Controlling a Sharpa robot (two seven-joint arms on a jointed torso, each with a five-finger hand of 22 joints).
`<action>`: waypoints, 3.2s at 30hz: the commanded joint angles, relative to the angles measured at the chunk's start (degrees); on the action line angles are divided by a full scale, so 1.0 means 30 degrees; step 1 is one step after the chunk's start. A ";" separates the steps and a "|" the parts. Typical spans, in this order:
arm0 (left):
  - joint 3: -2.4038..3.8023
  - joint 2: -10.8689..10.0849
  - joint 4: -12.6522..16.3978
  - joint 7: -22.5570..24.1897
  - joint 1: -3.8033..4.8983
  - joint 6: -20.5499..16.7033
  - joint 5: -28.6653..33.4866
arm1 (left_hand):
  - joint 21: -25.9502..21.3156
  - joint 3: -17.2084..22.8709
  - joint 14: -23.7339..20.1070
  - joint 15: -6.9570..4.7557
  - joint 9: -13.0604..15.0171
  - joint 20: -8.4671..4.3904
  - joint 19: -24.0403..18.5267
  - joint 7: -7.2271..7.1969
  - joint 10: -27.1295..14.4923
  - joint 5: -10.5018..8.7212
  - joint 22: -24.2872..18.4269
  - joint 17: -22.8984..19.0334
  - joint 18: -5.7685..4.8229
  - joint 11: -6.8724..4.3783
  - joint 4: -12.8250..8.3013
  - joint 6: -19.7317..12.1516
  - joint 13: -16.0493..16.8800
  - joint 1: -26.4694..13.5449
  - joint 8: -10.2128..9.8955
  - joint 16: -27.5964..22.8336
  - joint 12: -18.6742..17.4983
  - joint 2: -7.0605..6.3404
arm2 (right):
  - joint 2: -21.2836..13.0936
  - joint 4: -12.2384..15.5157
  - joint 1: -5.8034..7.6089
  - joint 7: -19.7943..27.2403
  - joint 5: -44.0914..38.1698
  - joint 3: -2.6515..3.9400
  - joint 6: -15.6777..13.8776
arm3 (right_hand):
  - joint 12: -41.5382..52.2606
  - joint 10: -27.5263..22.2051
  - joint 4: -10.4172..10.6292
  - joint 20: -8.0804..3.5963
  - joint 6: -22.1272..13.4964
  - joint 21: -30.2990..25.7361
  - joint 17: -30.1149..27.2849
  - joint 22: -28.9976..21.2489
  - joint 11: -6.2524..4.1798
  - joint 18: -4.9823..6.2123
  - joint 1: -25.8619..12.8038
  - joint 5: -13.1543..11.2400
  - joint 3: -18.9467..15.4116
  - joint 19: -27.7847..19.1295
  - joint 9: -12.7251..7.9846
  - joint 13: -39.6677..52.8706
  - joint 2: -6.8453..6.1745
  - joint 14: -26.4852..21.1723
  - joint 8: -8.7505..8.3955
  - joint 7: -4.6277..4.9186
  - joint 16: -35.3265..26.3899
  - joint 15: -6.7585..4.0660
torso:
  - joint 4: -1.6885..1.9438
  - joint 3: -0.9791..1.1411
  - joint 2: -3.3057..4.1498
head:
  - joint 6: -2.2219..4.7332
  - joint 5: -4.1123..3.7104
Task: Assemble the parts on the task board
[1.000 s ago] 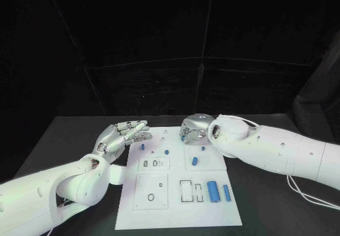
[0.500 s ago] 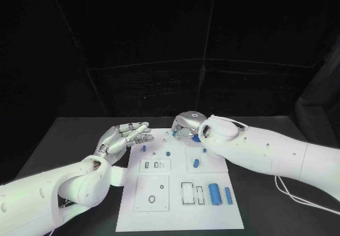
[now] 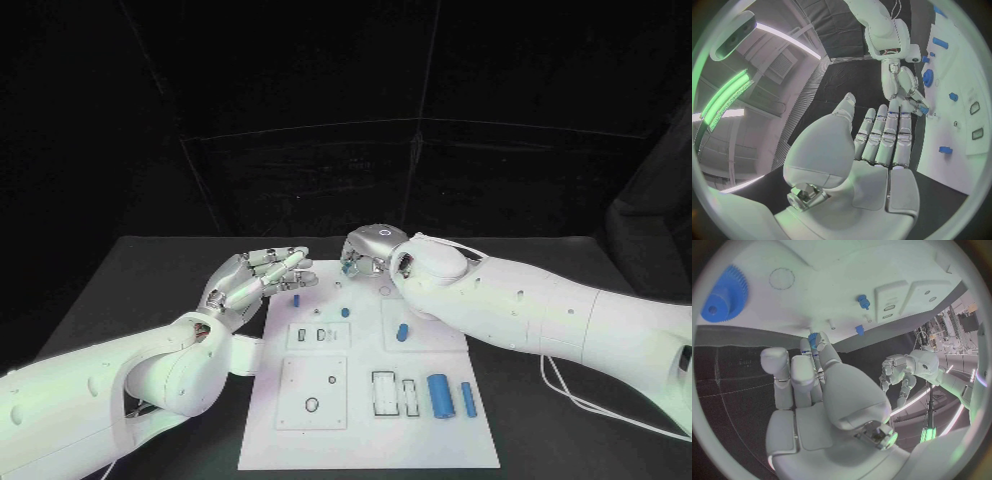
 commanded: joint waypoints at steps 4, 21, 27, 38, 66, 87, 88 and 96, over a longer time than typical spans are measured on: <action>0.0018 0.0023 -0.0026 -0.0031 0.0076 0.0347 -0.0135 | -0.0101 0.0016 0.0155 -0.0002 -0.0022 -0.0029 0.0146 0.0675 0.0073 -0.0106 -0.0025 -0.0026 0.0100 0.0105 -0.0130 0.0025 -0.0023 -0.0026 -0.0060 -0.0083 -0.0069 0.0168 | 0.0194 -0.0176 0.0051 -0.0420 -0.0280 0.0018 -0.0191 | -0.0110 -0.0131 -0.0008 0.0094 -0.0151 0.0095 0.0036 0.0050 0.0048 -0.0330 -0.0261 -0.0085 0.0134 -0.0026 -0.0004 -0.0018 0.0011 0.0317 0.0011 0.0057 0.0151 0.0028 | -0.0022 -0.0002 0.0009 | -0.0057 0.0015; 0.0018 0.0045 -0.0037 -0.0141 0.0166 0.0443 -0.0288 | -0.0116 0.0017 0.0159 0.0000 -0.0022 -0.0027 0.0150 0.0675 0.0071 -0.0109 -0.0036 -0.0028 0.0100 0.0106 -0.0155 0.0021 -0.0022 -0.0015 -0.0070 -0.0103 -0.0082 0.0174 | 0.0970 -0.1123 0.0055 -0.0364 -0.0352 0.0017 0.0346 | -0.0113 -0.0339 -0.0005 0.0158 -0.0318 0.0198 0.0047 0.0133 0.0108 -0.0330 -0.0447 -0.0340 0.0111 -0.0091 -0.0009 -0.0018 -0.0072 0.0267 0.0001 0.0099 0.0260 0.0084 | -0.0029 0.0003 0.0057 | -0.0177 0.0048; 0.0018 0.0075 -0.0067 -0.0173 0.0190 0.0469 -0.0296 | -0.0116 0.0017 0.0159 0.0000 -0.0022 -0.0027 0.0150 0.0675 0.0071 -0.0109 -0.0036 -0.0028 0.0100 0.0106 -0.0155 0.0021 -0.0022 -0.0015 -0.0070 -0.0103 -0.0082 0.0174 | 0.1245 -0.1428 0.0056 -0.0281 -0.0357 0.0015 0.0527 | -0.0113 -0.0428 -0.0001 0.0183 -0.0387 0.0226 0.0053 0.0148 0.0132 -0.0329 -0.0527 -0.0390 0.0086 -0.0124 -0.0009 -0.0018 -0.0124 0.0247 0.0001 0.0112 0.0298 0.0107 | -0.0023 -0.0002 0.0060 | -0.0219 0.0036; 0.0018 0.0086 -0.0061 -0.0297 0.0236 0.0576 -0.0343 | -0.0141 0.0018 0.0168 0.0002 -0.0021 -0.0025 0.0160 0.0673 0.0072 -0.0113 -0.0054 -0.0031 0.0101 0.0107 -0.0198 0.0019 -0.0021 -0.0001 -0.0086 -0.0138 -0.0104 0.0185 | 0.1669 -0.2044 0.0056 -0.0244 -0.0447 0.0014 0.0792 | -0.0126 -0.0893 -0.0007 0.0271 -0.0620 0.0256 -0.0111 0.0096 0.0231 -0.0309 -0.0664 -0.0492 0.0076 -0.0280 -0.0010 -0.0023 -0.0235 0.0150 0.0000 0.0169 0.0304 0.0193 | -0.0033 -0.0005 0.0061 | -0.0257 0.0033; 0.0016 -0.0191 -0.0158 -0.0357 0.0263 0.0736 -0.0382 | -0.0210 0.0002 0.0169 0.0012 -0.0021 -0.0016 0.0171 0.0667 0.0053 -0.0173 -0.0100 -0.0043 0.0099 0.0111 -0.0283 -0.0004 -0.0023 0.0002 -0.0131 -0.0234 -0.0165 0.0203 | -0.3327 0.2628 0.0161 -0.0559 0.4166 0.0427 -0.0718 | 0.3605 0.2015 0.1686 0.0113 -0.2494 0.0773 0.0426 0.0582 -0.0273 -0.0331 -0.3494 0.0615 0.0595 -0.0224 0.0059 0.1502 -0.2965 0.0245 0.0180 -0.0044 0.1137 -0.0165 | -0.0381 0.0072 -0.0016 | -0.0156 0.0097; 0.0010 0.0083 -0.0694 -0.0420 0.0256 0.0970 -0.0382 | -0.0237 0.0009 0.0194 0.0008 -0.0015 -0.0015 0.0187 0.0649 0.0076 -0.0189 -0.0120 -0.0043 0.0103 0.0101 -0.0335 0.0015 -0.0018 0.0025 -0.0135 -0.0266 -0.0177 0.0226 | -0.5917 0.3330 0.0232 -0.2597 0.5667 0.0605 0.2736 | 2.3768 0.3972 0.8662 0.0182 -0.4408 0.3640 1.0892 0.6416 -0.0172 -0.1386 -0.1951 0.2834 0.4767 0.2803 0.0122 2.2485 -0.7406 0.1644 0.1828 0.0152 0.6216 0.0056 | -0.0601 0.0165 -0.0064 | -0.0168 -0.0035; 0.0010 0.0096 -0.0706 -0.0422 0.0255 0.0978 -0.0382 | -0.0237 0.0009 0.0194 0.0008 -0.0015 -0.0015 0.0187 0.0649 0.0076 -0.0189 -0.0120 -0.0043 0.0103 0.0101 -0.0335 0.0015 -0.0018 0.0025 -0.0135 -0.0266 -0.0177 0.0226 | -0.5839 0.3250 0.0231 -0.2588 0.5614 0.0604 0.2701 | 2.3793 0.3976 0.8662 0.0184 -0.4407 0.3647 1.0891 0.6429 -0.0172 -0.1388 -0.1916 0.2847 0.4788 0.2814 0.0123 2.2516 -0.7384 0.1642 0.1849 0.0152 0.6216 0.0058 | -0.0592 0.0173 -0.0058 | -0.0176 -0.0027; 0.0009 0.0180 -0.0806 -0.0436 0.0251 0.0997 -0.0382 | -0.0240 0.0011 0.0197 0.0007 -0.0014 -0.0015 0.0189 0.0647 0.0078 -0.0190 -0.0122 -0.0043 0.0104 0.0100 -0.0341 0.0017 -0.0018 0.0028 -0.0135 -0.0269 -0.0179 0.0229 | -0.5050 0.2519 0.0228 -0.2513 0.5419 0.0606 0.2392 | 2.4494 0.4404 0.8626 0.0190 -0.4389 0.3766 1.0983 0.6726 -0.0176 -0.1445 -0.1676 0.3053 0.4971 0.2990 0.0128 2.3372 -0.7139 0.1652 0.2015 0.0144 0.6250 0.0061 | -0.0603 0.0141 -0.0056 | -0.0201 -0.0023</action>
